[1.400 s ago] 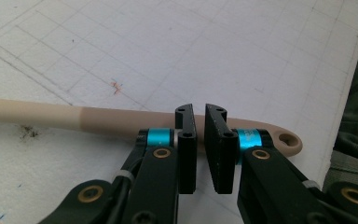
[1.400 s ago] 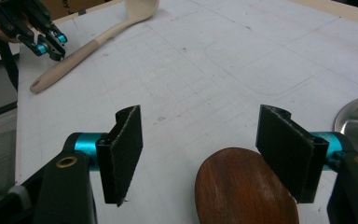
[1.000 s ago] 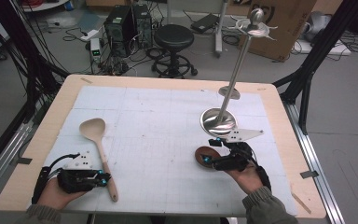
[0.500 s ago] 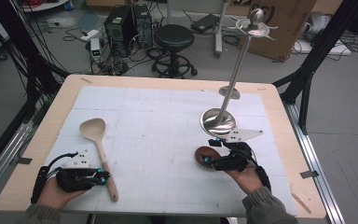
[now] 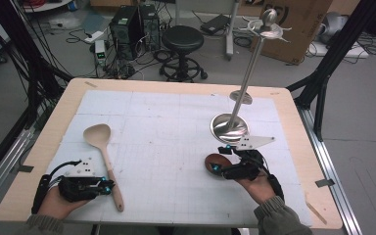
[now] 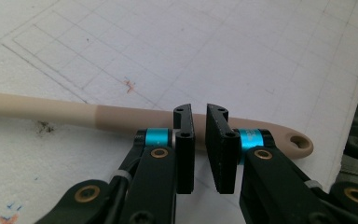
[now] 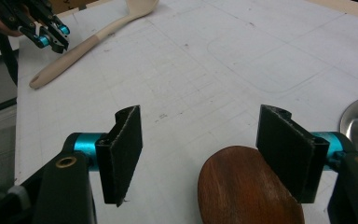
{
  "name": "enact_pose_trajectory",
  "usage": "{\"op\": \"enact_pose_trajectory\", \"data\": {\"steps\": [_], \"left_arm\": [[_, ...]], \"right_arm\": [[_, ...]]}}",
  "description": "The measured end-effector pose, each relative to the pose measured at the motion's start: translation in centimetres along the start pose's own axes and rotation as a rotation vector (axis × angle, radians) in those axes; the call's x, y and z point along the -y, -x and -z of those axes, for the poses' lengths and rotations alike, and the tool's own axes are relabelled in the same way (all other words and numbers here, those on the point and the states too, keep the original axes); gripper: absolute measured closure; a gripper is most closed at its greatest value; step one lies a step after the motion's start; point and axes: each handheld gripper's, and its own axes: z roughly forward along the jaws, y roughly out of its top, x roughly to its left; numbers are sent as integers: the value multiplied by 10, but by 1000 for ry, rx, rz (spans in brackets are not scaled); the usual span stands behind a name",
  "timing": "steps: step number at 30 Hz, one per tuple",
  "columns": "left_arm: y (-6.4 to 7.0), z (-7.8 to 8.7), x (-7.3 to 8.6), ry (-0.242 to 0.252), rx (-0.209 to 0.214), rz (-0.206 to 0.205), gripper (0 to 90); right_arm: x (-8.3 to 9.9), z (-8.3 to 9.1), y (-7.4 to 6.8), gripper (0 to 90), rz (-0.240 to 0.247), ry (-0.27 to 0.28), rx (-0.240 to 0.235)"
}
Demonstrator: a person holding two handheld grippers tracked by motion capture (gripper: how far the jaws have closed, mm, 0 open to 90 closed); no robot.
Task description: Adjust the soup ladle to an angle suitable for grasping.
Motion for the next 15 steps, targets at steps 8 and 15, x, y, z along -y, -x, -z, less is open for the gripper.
{"op": "enact_pose_trajectory", "data": {"steps": [8,15], "left_arm": [[0,-2,0,-6,15,10,820],[0,-3,-1,6,17,13,823]], "right_arm": [[0,-1,-1,305,6,-2,0],[0,-4,-3,304,9,-11,-5]]}}
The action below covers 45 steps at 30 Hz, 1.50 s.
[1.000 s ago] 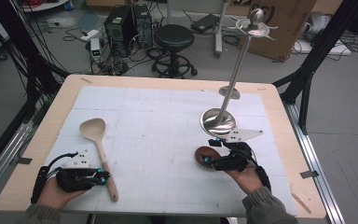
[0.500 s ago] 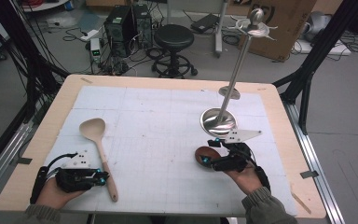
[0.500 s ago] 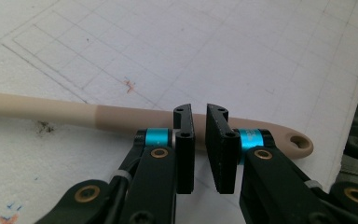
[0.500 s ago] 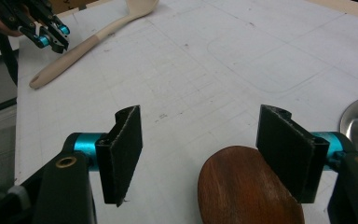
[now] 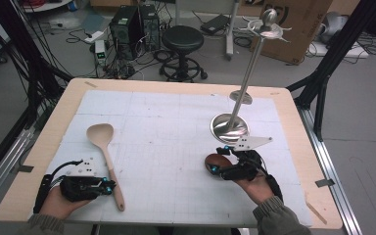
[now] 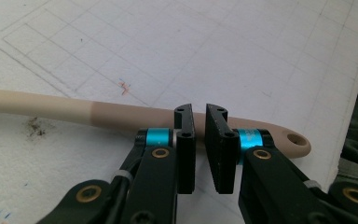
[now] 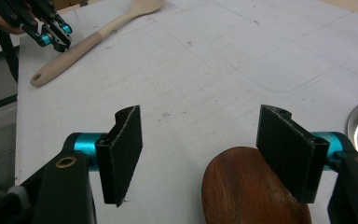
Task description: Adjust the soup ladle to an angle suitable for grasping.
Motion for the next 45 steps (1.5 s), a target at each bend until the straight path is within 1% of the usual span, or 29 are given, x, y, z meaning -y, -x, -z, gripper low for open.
{"op": "enact_pose_trajectory", "data": {"steps": [2,7,12,15,18,20,26,28,30,31,34,38,40,44,45], "left_arm": [[0,0,0,-2,1,-5,824],[0,0,-1,5,4,4,824],[0,-1,-1,7,4,2,824],[0,0,0,2,-1,4,826],[2,1,3,-14,-7,-3,832],[4,1,4,-20,2,-4,832],[13,0,8,-36,23,-24,830],[15,0,11,-45,35,-28,852],[17,0,12,-55,52,-32,897],[18,0,13,-58,64,-35,898],[19,-1,12,-55,75,-52,900],[19,-3,12,-30,95,-35,900],[18,-3,12,-28,101,-30,900],[18,-4,12,-23,108,-29,900],[18,-4,12,-23,108,-36,900]], "right_arm": [[0,-1,0,304,3,0,-3],[0,-3,-1,304,3,-4,-2],[0,-4,-1,303,5,-7,-7],[0,-4,-1,302,4,-8,-7],[0,-3,-1,301,4,-5,-7],[0,-3,-1,300,1,-4,-5],[-1,-2,-1,300,2,0,-5],[-1,-1,-1,299,2,1,-5],[-1,-1,-2,300,3,0,-6],[-1,-1,-2,300,5,1,-5],[-1,-1,-2,300,3,3,-6],[-1,-3,-2,300,3,-1,-6],[-1,-3,-2,300,4,-1,-7],[-1,-3,-2,300,4,-3,-7],[-1,-3,-2,300,2,-3,-7]]}}
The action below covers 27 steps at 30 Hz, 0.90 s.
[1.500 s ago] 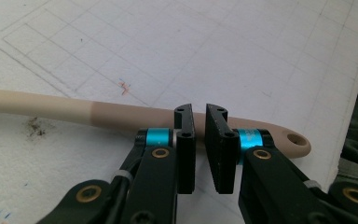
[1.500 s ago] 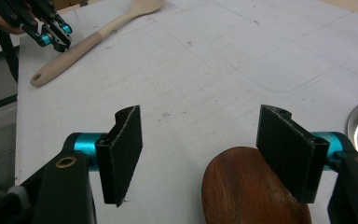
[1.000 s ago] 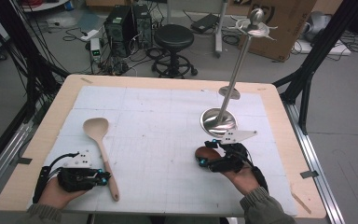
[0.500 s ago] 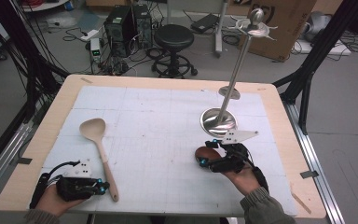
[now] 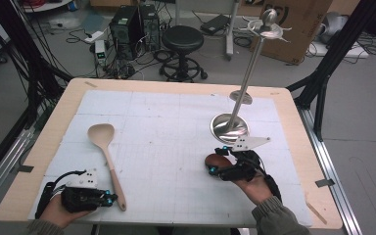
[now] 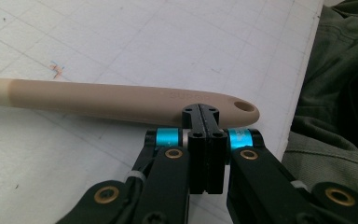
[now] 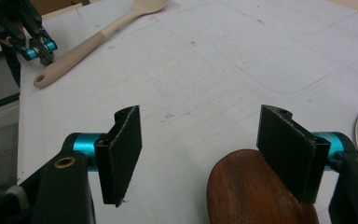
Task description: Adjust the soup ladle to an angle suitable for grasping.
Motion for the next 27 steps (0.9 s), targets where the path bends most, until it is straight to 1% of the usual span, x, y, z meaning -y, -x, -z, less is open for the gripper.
{"op": "enact_pose_trajectory", "data": {"steps": [7,13,19,22,23,27], "left_arm": [[2,-3,-2,7,11,-11,900],[6,-8,-9,26,23,-21,900],[7,-11,-11,5,45,-38,900],[8,-13,-12,-11,48,-45,899],[8,-13,-12,-13,50,-47,898],[8,-13,-13,-18,50,-46,898]], "right_arm": [[0,-1,0,299,-2,-1,0],[0,-2,0,300,7,-4,-1],[0,-1,0,299,1,-7,-1],[0,-1,-1,299,-2,-8,-2],[0,-1,0,299,5,-3,1],[0,0,0,299,-1,-2,0]]}}
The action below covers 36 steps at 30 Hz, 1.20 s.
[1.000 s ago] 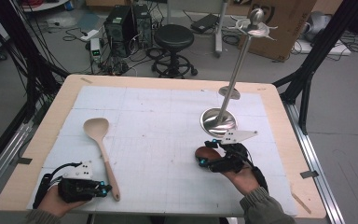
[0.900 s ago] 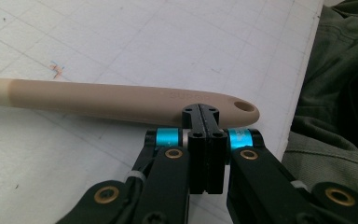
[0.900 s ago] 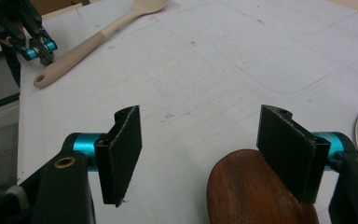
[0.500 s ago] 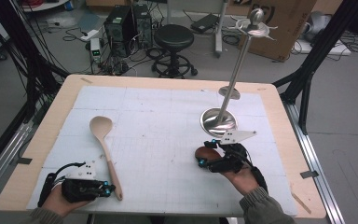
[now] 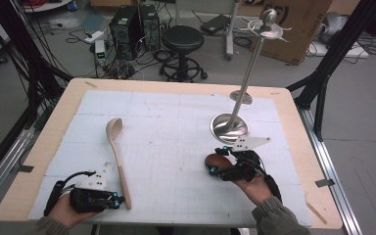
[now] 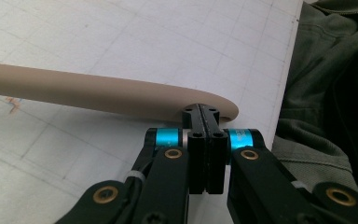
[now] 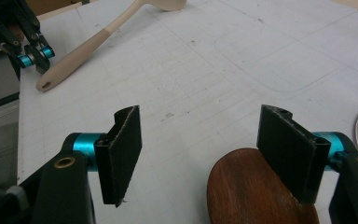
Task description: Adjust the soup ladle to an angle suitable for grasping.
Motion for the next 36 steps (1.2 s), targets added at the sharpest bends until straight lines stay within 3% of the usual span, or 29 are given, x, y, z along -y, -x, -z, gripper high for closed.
{"op": "enact_pose_trajectory", "data": {"steps": [10,19,36], "left_arm": [[4,-14,-17,-13,8,-38,892],[3,-19,-22,-2,26,-31,884],[4,-23,-26,-8,15,-38,854]], "right_arm": [[0,0,0,298,1,-1,2],[1,2,0,298,0,-2,7],[2,0,0,298,5,-13,6]]}}
